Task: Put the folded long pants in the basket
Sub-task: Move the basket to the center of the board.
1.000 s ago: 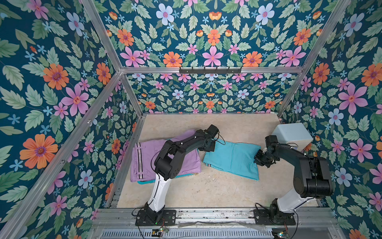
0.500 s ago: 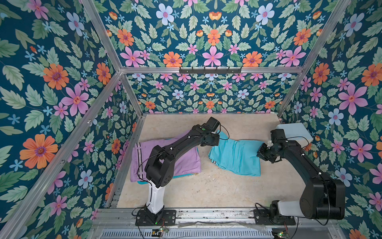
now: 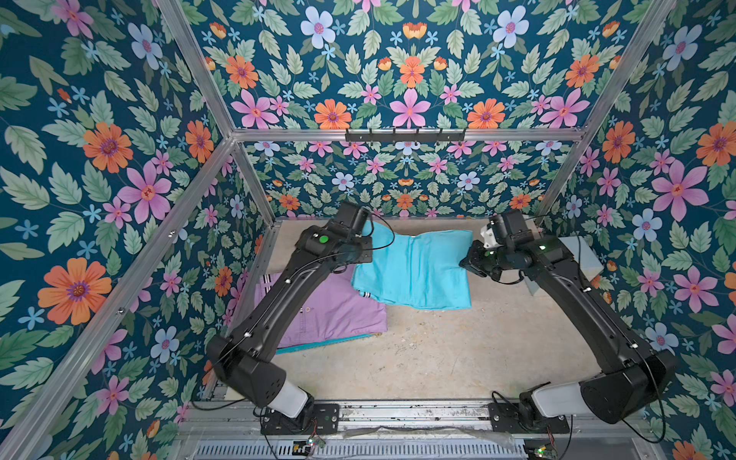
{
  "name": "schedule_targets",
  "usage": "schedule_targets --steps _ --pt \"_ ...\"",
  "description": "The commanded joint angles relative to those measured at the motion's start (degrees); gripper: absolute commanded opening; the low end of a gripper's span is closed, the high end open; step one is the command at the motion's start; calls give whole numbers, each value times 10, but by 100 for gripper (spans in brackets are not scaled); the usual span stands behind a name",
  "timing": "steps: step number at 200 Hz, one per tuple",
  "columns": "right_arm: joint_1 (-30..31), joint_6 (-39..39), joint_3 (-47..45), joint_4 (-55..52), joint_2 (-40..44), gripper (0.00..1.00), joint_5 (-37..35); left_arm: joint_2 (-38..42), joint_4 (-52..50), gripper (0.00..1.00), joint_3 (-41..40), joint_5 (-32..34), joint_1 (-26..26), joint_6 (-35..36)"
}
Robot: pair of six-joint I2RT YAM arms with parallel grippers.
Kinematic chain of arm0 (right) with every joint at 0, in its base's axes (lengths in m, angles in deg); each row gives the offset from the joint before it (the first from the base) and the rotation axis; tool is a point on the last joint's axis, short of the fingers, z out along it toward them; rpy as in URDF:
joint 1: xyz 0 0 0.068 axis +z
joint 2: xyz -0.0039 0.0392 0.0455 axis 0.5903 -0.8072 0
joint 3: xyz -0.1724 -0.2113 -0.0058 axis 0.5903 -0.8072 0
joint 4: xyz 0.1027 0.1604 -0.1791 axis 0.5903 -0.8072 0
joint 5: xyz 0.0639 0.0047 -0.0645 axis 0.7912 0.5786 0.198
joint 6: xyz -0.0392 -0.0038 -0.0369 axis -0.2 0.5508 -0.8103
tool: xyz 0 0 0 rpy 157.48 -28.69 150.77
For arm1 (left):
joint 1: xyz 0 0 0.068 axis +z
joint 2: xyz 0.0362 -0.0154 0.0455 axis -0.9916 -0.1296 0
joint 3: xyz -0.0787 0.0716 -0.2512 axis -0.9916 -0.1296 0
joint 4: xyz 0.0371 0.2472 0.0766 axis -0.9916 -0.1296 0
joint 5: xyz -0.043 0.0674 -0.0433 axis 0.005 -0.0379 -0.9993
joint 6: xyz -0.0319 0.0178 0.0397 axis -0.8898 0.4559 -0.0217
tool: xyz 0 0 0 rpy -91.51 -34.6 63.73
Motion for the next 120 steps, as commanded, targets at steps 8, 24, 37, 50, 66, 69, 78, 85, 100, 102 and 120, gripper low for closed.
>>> schedule_targets --steps 8,24,37,50,66,69,78,85,100,102,120 --pt "83 53 74 26 -88 0 4 63 -85 0 -27 99 74 9" --pt "128 53 144 20 -159 0 1 91 -107 0 -32 127 95 19" --pt "157 55 203 9 -213 0 5 102 -124 0 -34 159 114 25" --pt "181 52 268 -10 -268 0 0 109 -129 0 -48 180 135 36" --pt "201 51 337 -37 -326 0 -7 112 -134 0 -67 203 161 44" --pt "204 51 347 -39 -334 0 -8 114 -134 0 -69 206 166 47" --pt "210 55 371 -46 -357 0 -7 116 -133 0 -77 218 177 55" --pt "215 57 394 -56 -379 0 1 116 -135 0 -80 229 188 62" --pt "222 52 437 -89 -413 0 3 114 -142 0 -82 255 200 69" --pt "222 52 441 -94 -415 0 2 115 -141 0 -82 258 200 70" --pt "228 49 441 -108 -420 0 -12 117 -134 0 -93 264 204 74"
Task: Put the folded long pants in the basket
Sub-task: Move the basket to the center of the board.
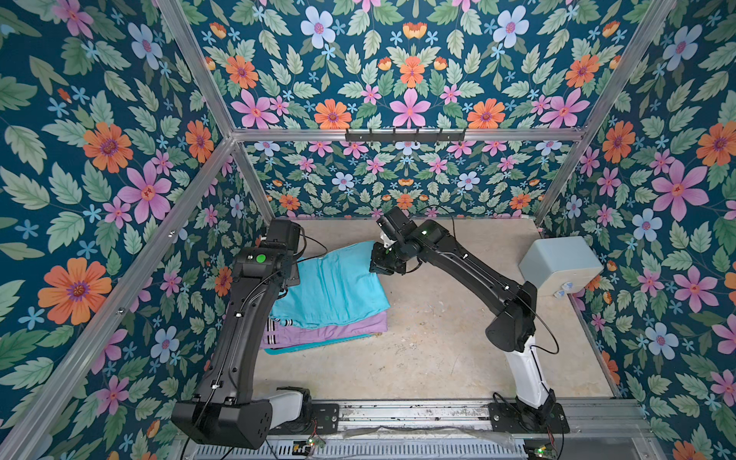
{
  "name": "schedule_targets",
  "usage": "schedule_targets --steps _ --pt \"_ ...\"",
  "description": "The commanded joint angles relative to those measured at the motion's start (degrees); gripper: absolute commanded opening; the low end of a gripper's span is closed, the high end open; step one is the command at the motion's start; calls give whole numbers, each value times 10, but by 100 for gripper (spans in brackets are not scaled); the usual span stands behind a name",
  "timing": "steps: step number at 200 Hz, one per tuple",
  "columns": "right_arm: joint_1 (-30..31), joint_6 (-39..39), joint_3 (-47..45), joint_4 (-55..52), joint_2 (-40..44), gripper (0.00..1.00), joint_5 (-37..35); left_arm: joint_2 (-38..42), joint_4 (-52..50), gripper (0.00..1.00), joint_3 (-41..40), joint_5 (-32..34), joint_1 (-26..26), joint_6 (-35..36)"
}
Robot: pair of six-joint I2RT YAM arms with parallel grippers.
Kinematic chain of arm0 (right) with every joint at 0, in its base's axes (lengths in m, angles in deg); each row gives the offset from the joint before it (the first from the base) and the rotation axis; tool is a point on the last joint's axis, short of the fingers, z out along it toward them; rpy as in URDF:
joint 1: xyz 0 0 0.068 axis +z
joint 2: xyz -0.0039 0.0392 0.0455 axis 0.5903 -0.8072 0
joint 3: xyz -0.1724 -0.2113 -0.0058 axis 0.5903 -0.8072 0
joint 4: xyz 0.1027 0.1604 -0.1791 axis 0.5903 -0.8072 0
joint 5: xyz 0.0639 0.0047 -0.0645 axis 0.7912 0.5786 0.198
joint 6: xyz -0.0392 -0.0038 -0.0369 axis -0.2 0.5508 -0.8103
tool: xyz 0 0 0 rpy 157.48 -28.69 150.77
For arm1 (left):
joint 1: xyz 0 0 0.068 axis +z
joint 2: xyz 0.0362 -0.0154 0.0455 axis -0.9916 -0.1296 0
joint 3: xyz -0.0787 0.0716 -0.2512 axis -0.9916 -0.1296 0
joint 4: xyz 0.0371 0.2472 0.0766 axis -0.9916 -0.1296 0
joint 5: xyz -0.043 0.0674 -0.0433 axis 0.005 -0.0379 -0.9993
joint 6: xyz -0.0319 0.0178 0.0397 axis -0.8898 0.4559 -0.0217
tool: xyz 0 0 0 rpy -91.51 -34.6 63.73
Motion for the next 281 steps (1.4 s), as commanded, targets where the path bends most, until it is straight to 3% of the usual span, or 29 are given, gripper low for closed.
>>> schedule_targets --steps 1,73,110,146,219,251,281 --pt "7 -4 6 -49 -5 0 -15 4 5 0 -7 53 5 18" --pt "7 13 -174 54 30 0 16 -14 46 0 -83 45 6 13" --pt "6 -5 -209 57 9 0 12 -19 83 0 -129 37 6 18" --pt "-9 -14 -284 82 50 0 9 -23 85 0 -135 -9 6 6" --pt "-81 -55 -481 119 180 0 16 13 163 0 -217 -269 2 -42" --pt "-154 -95 -595 113 289 0 12 32 260 0 -279 -386 -42 -108" --pt "-229 -143 -649 85 380 0 54 -1 318 0 -297 -417 -93 -141"
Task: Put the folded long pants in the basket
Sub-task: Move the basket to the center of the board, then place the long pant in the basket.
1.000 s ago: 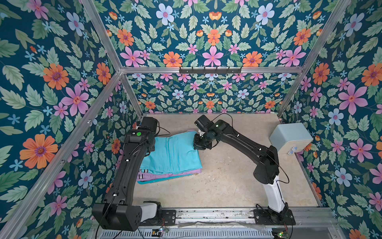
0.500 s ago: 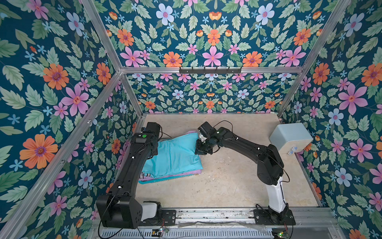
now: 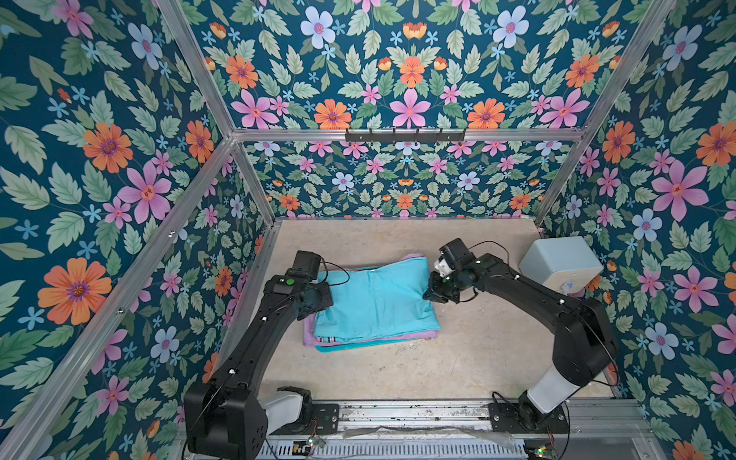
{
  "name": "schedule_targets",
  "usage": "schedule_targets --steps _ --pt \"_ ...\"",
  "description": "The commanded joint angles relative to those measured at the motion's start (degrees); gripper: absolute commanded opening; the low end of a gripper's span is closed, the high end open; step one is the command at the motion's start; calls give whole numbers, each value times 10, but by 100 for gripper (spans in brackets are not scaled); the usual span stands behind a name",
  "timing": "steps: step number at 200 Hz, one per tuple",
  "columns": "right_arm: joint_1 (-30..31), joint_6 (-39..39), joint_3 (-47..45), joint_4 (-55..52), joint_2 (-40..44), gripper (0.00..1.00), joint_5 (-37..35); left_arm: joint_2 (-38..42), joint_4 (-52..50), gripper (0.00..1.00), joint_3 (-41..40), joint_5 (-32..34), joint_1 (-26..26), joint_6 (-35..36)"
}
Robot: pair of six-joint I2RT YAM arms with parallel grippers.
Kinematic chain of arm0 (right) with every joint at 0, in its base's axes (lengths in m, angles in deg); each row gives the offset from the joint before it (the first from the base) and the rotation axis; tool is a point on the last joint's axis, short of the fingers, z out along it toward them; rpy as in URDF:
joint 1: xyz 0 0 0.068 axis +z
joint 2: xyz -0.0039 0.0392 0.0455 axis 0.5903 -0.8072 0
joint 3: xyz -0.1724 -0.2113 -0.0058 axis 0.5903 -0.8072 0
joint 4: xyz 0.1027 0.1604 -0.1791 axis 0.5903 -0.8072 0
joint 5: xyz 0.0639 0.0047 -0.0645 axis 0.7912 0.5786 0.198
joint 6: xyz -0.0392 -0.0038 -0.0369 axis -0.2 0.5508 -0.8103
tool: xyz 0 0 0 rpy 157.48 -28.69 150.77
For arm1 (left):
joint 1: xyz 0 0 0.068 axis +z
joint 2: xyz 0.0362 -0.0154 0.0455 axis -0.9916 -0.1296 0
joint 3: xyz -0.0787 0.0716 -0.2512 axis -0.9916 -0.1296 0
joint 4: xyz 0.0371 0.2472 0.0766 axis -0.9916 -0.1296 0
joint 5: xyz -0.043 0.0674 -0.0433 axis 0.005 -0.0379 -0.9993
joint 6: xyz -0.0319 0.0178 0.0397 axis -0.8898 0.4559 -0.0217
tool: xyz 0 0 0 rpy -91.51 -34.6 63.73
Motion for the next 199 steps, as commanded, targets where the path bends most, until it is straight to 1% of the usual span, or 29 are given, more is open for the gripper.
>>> schedule_targets --steps 1,22,39,63,78,90,104,119,139,150,171,199 --pt "-37 -56 -21 -99 42 0 -19 -23 64 0 -1 -76 -29 -47" --pt "-40 -75 9 -131 65 0 -17 -39 62 0 29 -80 -44 -47" --pt "-40 -74 43 -153 73 0 -20 -39 44 0 62 -75 -43 -40" --pt "-40 -63 82 -177 80 0 -26 -38 9 0 106 -84 -43 -21" --pt "-40 -48 87 -179 90 0 -25 -35 -7 0 129 -72 -44 -9" --pt "-40 -38 83 -175 98 0 -11 -37 -14 0 142 -56 -42 2" --pt "-40 -20 65 -157 113 0 -10 -49 -14 0 147 -46 -36 8" --pt "-40 -4 41 -128 121 0 -6 -68 -14 0 152 -54 -36 14" --pt "-40 -1 28 -124 117 0 -5 -91 -14 0 147 -32 -35 16" --pt "-40 0 17 -114 117 0 -12 -103 -14 0 140 -35 -35 20" --pt "-43 -13 13 -114 107 0 -48 -109 -11 0 122 -47 -35 26" --pt "-50 -45 29 -115 87 0 -70 -101 -14 0 116 -18 -30 33"
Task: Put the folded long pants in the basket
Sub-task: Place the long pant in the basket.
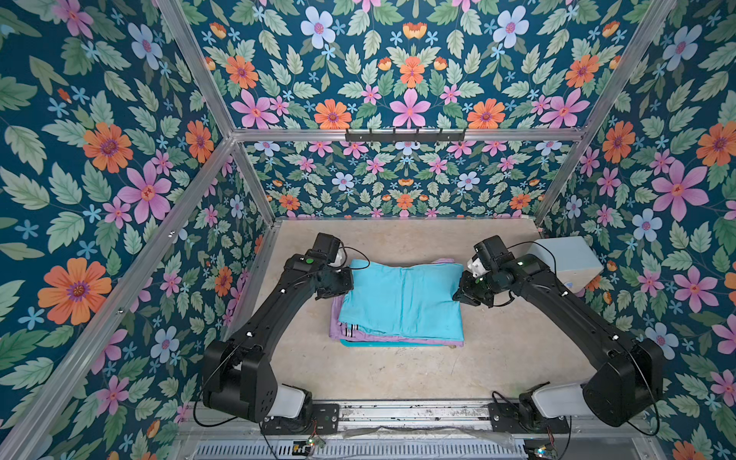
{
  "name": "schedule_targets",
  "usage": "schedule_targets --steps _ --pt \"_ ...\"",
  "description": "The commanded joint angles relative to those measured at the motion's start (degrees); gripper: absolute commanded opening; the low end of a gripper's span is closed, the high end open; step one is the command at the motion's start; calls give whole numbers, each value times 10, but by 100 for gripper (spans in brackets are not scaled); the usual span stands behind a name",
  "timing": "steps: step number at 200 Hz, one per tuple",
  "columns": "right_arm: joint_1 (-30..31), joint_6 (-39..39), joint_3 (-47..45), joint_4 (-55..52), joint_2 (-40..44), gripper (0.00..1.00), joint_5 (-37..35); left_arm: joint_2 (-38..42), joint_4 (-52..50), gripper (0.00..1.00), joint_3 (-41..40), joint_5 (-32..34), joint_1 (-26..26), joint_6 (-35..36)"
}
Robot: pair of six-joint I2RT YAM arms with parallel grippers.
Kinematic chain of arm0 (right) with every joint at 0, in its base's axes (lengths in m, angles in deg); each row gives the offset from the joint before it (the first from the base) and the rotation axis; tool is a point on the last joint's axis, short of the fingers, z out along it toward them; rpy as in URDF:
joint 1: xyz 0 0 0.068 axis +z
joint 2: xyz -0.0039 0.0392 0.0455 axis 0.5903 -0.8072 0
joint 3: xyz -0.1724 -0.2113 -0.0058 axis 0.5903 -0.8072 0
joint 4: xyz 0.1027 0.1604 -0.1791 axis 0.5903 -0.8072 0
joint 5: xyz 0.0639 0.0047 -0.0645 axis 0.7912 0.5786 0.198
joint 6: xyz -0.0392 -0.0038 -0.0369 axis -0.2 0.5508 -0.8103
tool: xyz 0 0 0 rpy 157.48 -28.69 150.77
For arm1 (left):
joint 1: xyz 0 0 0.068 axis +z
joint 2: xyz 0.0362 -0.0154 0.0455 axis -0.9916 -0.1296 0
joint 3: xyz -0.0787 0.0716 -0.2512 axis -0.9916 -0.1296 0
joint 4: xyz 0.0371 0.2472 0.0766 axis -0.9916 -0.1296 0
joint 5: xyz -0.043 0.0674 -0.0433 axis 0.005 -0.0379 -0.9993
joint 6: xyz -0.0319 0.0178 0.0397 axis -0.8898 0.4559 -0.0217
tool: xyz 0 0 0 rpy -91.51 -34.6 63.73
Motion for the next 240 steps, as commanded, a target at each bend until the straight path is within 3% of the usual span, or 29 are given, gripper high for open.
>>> schedule_targets --steps 1,8,10,18,24,32,42,58,72,92,105,120,144,167,200,240 --pt "-8 -30 14 -1 -16 0 -44 6 -11 0 0 39 6 16" --pt "-14 -33 15 1 -18 0 -27 8 -34 1 4 36 8 22" --pt "-16 -34 15 1 -19 4 -20 8 -36 4 5 36 9 23" --pt "-20 -40 15 8 -16 28 2 10 -49 32 14 38 11 30" --pt "-20 -44 16 11 -9 39 5 14 -57 47 24 45 13 32" --pt "-21 -51 21 12 4 46 -4 21 -65 56 39 59 16 35" --pt "-20 -56 30 16 25 51 -26 30 -65 60 62 63 23 39" --pt "-20 -46 51 30 50 55 -43 38 -61 53 108 31 28 48" --pt "-20 -6 55 71 60 55 -36 41 -20 43 129 -64 27 55" --pt "9 104 -11 256 66 45 -4 42 151 26 84 -236 11 12" --pt "48 135 -25 348 34 36 -19 21 279 11 35 -292 -9 -34" --pt "89 136 6 363 -23 31 -62 -23 332 0 17 -279 -35 -51" --pt "102 159 5 427 -88 12 -77 -86 408 0 -14 -259 -51 -81" --pt "93 132 -23 435 -101 3 -129 -108 424 0 -41 -203 -47 -57" --pt "44 131 -95 475 -106 0 -109 -120 462 0 -96 -156 -18 -51" --pt "-36 121 -175 514 -107 0 -88 -113 525 0 -152 -143 18 -77"
